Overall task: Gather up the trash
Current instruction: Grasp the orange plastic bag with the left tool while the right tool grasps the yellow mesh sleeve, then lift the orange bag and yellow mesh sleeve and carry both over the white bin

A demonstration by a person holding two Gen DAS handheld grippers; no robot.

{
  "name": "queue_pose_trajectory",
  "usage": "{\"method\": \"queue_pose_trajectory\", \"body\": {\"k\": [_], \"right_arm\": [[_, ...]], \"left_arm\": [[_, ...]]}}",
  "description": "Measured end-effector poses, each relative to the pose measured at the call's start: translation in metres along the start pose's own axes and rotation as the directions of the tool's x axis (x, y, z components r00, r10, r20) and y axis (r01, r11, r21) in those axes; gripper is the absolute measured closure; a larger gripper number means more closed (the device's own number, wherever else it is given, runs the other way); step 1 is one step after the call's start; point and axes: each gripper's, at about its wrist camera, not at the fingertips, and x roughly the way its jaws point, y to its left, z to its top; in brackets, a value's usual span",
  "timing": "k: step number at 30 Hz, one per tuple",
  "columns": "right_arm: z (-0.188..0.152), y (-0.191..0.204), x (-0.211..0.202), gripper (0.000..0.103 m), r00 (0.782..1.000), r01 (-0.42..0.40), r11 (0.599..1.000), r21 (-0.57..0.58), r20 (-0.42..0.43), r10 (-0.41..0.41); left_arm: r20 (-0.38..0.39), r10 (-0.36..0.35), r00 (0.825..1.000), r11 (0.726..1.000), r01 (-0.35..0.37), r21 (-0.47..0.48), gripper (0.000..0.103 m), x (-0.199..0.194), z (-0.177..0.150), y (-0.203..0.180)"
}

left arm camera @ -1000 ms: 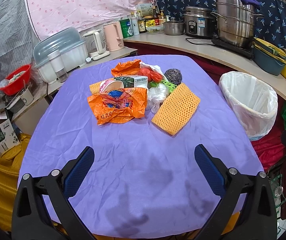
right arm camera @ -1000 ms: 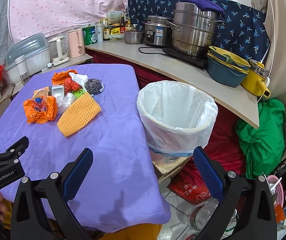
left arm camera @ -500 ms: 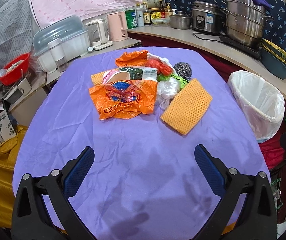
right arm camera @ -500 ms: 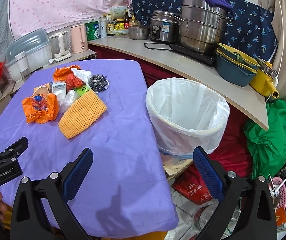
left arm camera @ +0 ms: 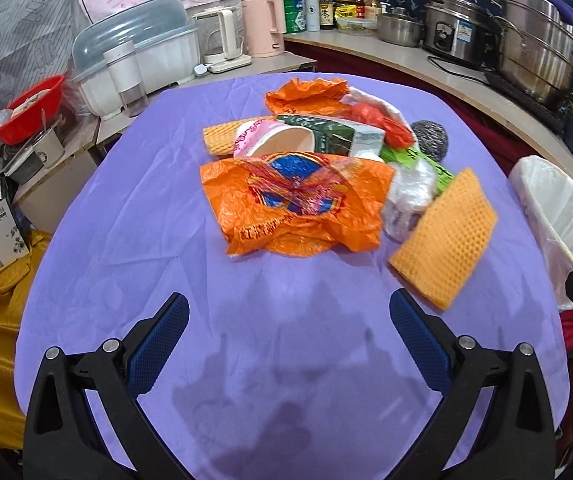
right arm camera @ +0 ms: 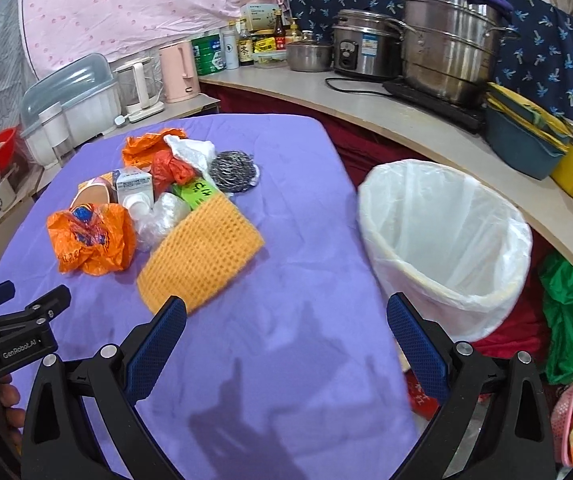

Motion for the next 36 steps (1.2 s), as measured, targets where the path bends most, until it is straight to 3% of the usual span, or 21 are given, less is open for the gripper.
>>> {"method": "queue_pose_trajectory", "body": {"k": [7,15,19,25,27,29,31,33,34,36], "right_arm": [[0.016,0.023,0.049,0.007,0.998,-0.047,0.999,0.007,-0.028,0.048],[0.024,0.034,0.102,0.012,0.993,-0.064,0.997,0.036,-0.094,0.067],[0.022,0.036,0.118,0.026,0.988,-0.080,0.996,0.050,-0.127,0.086],[0.017,0.045,0.120,0.048,0.985,-0.119,0.992,0.041,-0.119,0.123],[0.015,0.047,0.116,0.060,0.986,-0.124,0.992,0.026,-0.108,0.127],[0.014,0.046,0.111,0.078,0.985,-0.136,0.990,0.026,-0.103,0.138],[0.013,0.044,0.107,0.088,0.983,-0.151,0.988,0.035,-0.100,0.154],[0.013,0.042,0.101,0.092,0.981,-0.168,0.985,0.044,-0.091,0.171],[0.013,0.042,0.098,0.093,0.981,-0.169,0.985,0.043,-0.088,0.173],[0.011,0.041,0.087,0.093,0.981,-0.174,0.984,0.039,-0.076,0.177]], "left_arm": [[-0.005,0.005,1.000,0.999,-0.005,-0.037,0.007,0.032,0.018,0.020],[-0.004,-0.039,0.999,0.990,0.038,-0.135,0.007,0.067,0.037,0.062],[-0.006,-0.115,0.993,0.974,0.112,-0.198,0.007,0.084,0.041,0.078],[-0.006,-0.188,0.982,0.964,0.184,-0.195,0.007,0.101,0.042,0.074],[0.007,-0.201,0.979,0.963,0.199,-0.183,0.013,0.101,0.043,0.071],[0.001,-0.237,0.972,0.956,0.233,-0.176,0.032,0.100,0.043,0.069],[-0.003,-0.260,0.966,0.952,0.256,-0.166,0.048,0.097,0.042,0.066],[0.004,-0.252,0.968,0.957,0.250,-0.145,0.060,0.090,0.041,0.061],[0.004,-0.251,0.968,0.960,0.249,-0.131,0.075,0.086,0.040,0.059],[0.001,-0.253,0.967,0.960,0.251,-0.124,0.078,0.079,0.038,0.057]]}}
